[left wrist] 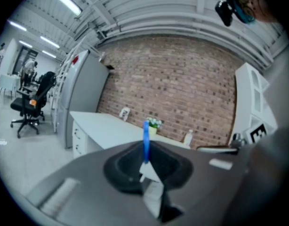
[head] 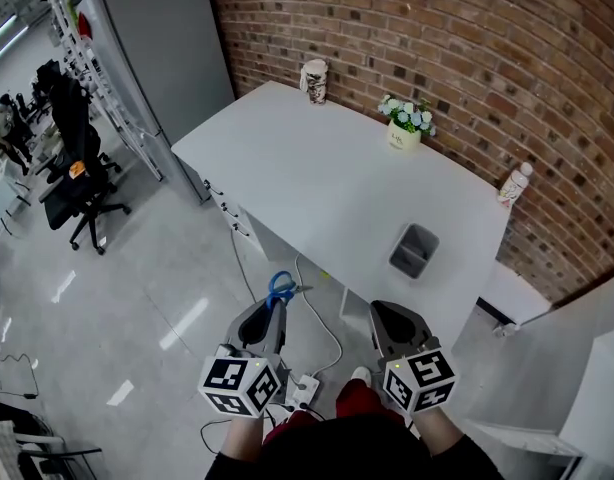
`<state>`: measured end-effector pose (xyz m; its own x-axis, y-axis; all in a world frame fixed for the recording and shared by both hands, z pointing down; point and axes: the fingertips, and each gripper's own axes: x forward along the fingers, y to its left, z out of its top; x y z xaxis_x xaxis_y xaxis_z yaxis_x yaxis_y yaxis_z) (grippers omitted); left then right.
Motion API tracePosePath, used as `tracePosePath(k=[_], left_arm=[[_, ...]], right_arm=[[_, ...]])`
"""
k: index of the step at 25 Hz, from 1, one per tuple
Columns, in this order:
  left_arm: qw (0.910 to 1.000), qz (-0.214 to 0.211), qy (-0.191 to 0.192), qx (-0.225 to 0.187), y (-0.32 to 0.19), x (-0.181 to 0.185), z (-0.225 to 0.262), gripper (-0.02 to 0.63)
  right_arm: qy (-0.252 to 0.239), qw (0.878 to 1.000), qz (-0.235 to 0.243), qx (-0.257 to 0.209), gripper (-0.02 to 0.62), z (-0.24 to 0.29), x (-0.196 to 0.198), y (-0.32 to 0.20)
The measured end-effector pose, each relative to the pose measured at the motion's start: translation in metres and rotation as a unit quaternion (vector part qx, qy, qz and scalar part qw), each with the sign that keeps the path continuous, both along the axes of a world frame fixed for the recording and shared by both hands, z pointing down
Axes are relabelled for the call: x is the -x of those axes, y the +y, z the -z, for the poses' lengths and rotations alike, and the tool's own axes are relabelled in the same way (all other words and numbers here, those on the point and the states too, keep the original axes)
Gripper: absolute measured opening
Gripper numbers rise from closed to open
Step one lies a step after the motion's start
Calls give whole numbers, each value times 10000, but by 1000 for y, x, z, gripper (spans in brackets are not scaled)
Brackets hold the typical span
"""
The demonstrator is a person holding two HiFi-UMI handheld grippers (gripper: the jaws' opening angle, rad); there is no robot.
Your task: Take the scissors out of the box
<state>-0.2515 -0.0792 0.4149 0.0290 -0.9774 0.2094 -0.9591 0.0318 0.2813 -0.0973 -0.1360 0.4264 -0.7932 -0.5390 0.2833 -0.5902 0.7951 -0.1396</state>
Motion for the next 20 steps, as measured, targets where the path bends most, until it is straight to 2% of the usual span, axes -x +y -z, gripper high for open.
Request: tracePosePath(k=[20], left_arm=[[9999, 94, -3, 87, 13, -7, -8, 29]], right_arm=[[-82, 9999, -3, 114, 8, -6, -8, 5]])
